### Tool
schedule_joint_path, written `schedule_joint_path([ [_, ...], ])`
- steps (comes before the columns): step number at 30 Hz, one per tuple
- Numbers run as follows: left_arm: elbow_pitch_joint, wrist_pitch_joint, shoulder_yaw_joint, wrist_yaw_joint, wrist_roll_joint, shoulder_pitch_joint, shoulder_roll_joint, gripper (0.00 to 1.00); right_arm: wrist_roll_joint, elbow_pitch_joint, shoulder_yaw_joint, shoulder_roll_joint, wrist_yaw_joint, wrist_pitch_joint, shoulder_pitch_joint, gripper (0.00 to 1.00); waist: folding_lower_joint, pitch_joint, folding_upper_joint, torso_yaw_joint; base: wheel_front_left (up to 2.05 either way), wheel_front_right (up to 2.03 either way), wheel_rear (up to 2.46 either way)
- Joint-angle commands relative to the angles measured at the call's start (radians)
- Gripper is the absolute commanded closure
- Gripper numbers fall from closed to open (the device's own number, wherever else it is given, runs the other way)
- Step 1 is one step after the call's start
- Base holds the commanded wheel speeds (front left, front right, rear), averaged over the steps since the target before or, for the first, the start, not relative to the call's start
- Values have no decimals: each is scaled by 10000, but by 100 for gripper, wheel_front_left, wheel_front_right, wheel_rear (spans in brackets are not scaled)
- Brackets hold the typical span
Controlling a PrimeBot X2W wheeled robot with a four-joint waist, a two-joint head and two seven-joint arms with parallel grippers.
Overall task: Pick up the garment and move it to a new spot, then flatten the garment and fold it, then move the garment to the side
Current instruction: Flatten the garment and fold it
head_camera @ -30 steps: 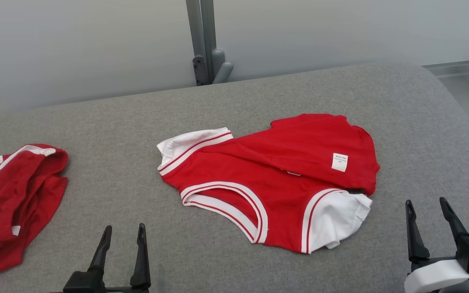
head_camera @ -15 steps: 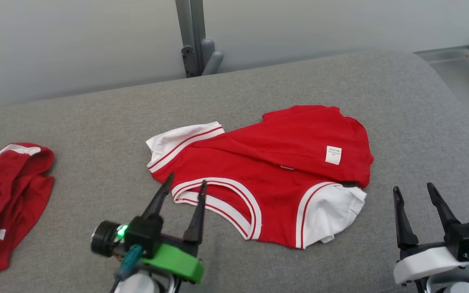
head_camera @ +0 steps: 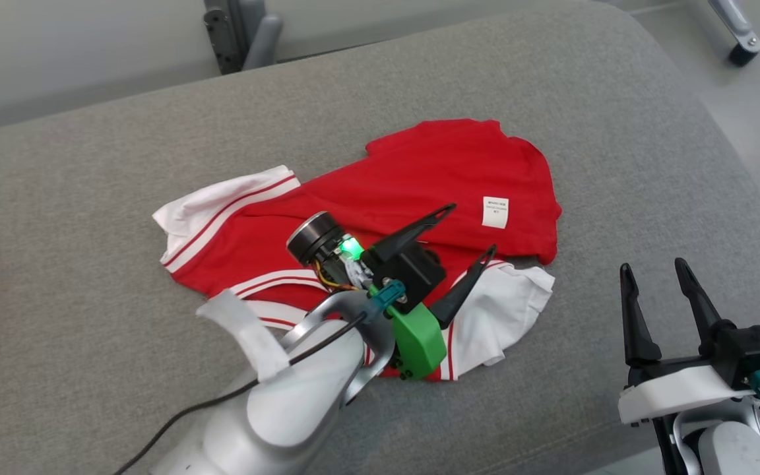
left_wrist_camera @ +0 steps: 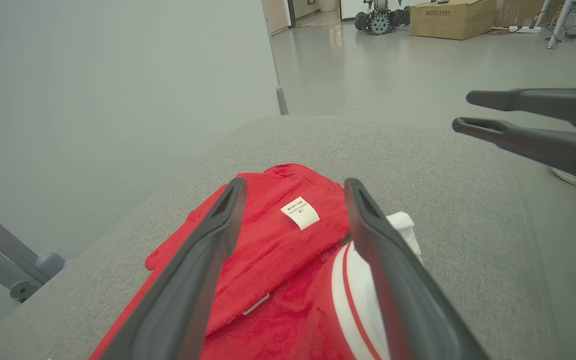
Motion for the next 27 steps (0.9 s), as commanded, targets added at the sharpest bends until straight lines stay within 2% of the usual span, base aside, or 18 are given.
schedule_joint_path([
  [1, 86, 87, -168, 1, -140, -271, 52, 0, 43, 21, 1, 1, -3, -34, -173, 0, 0, 735, 35, -717, 0, 0, 0],
  [6, 835, 866, -1367, 36, -488, -1716, 61, 0, 284, 93, 14, 45, -3, -34, -542, 0, 0, 1382, 35, -1271, 0, 0, 0],
  [13, 2299, 1681, -2340, 334, -938, -3114, 55, 0, 1126, 279, 304, 54, -3, -34, -826, 0, 0, 2101, 35, -1849, 0, 0, 0],
  [22, 2996, 1670, -3151, 430, -1306, -3609, 53, 0, 1516, 435, 315, 53, -3, -34, -941, 0, 0, 2296, 35, -1982, 0, 0, 0],
  [27, 3019, 1438, -3359, 725, -1555, -3754, 51, 0, 1528, 512, 303, 52, -3, -34, -985, 0, 0, 2219, 35, -1935, 0, 0, 0],
])
